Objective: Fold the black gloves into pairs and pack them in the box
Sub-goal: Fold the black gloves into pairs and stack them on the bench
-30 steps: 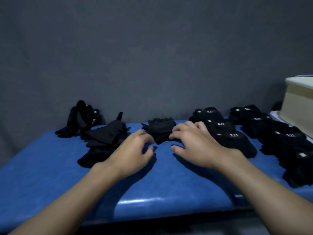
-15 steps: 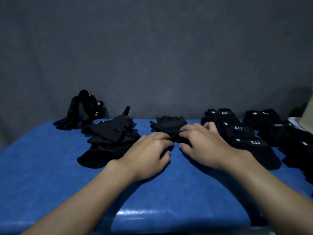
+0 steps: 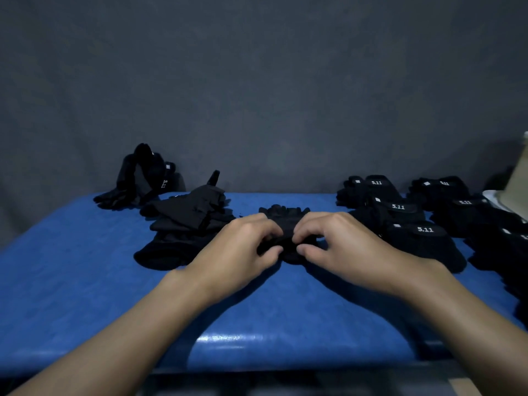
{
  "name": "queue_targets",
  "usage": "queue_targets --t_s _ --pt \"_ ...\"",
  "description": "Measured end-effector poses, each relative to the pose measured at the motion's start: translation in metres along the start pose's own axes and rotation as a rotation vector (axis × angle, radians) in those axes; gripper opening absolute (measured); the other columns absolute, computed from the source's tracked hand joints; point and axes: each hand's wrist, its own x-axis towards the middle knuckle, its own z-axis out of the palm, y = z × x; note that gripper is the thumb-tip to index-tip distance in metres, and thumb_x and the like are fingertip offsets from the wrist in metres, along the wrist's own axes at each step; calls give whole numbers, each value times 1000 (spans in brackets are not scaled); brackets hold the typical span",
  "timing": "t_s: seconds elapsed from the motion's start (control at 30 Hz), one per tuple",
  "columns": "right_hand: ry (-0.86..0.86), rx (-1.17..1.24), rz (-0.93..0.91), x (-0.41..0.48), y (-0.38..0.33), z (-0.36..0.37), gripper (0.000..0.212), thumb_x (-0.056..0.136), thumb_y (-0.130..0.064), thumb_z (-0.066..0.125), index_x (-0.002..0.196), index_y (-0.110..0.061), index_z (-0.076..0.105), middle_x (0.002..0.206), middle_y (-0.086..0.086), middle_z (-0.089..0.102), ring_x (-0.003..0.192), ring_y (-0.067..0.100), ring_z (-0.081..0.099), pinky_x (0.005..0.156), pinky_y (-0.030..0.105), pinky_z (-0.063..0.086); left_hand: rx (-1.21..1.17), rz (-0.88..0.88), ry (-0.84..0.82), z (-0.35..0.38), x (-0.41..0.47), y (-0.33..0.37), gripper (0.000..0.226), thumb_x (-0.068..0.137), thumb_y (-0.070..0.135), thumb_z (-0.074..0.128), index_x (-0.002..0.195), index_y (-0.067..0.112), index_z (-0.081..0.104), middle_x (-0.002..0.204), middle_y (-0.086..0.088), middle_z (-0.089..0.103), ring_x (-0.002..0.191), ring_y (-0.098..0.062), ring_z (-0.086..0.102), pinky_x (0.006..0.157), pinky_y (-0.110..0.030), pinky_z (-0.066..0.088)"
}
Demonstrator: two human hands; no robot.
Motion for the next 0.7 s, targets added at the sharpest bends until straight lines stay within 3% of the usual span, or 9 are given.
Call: queue_targets --t_s 0.13,0.23,0.33,0.4,0.47,0.57,0.7 --pt "-52 107 37 -14 -8 -8 11 83 -30 72 74 -27 67 82 -9 70 83 6 64 82 39 52 -42 57 -91 -10 -9 10 8 87 23 71 94 21 73 82 13 63 77 -5 59 69 -14 43" --pt "-18 170 56 -21 -9 -10 16 83 -36 69 73 -24 64 76 -7 69 75 10 64 76 42 53 -99 85 -154 -15 -15 15 10 87 35 68 87 26 73 80 14 65 79 -7 61 70 -18 46" --pt "67 152 60 -24 -7 -5 2 89 -28 66 90 -29 65 87 -15 68 86 2 61 82 29 50 -79 69 -12 -12 -12 10 15 88 35 60 90 25 71 83 14 61 85 -8 58 79 -25 46" --pt "64 121 70 -22 -6 0 15 90 -24 65 105 -29 65 101 -17 66 97 -1 59 88 22 45 -27 48 7 -10 -7 4 19 88 36 57 99 25 69 93 16 62 94 -7 58 87 -31 46" --pt "35 85 76 -19 -5 3 25 90 -26 66 115 -28 62 111 -15 64 105 2 57 94 25 46 69 30 -66 -9 -5 0 31 88 46 53 110 28 66 105 18 63 104 -5 57 96 -35 43" --pt "-47 41 105 -15 -3 3 43 89 -36 66 130 -30 54 119 -13 63 110 6 57 96 31 48 286 30 -184 -9 -4 -2 53 84 65 38 122 34 59 116 23 61 108 2 54 103 -29 31" --pt "-243 -10 187 -10 2 3 65 89 -48 64 146 -33 36 132 -11 56 119 10 54 101 31 45 367 38 -240 -9 -3 -6 70 78 76 27 128 36 57 123 26 58 110 7 49 107 -29 24"
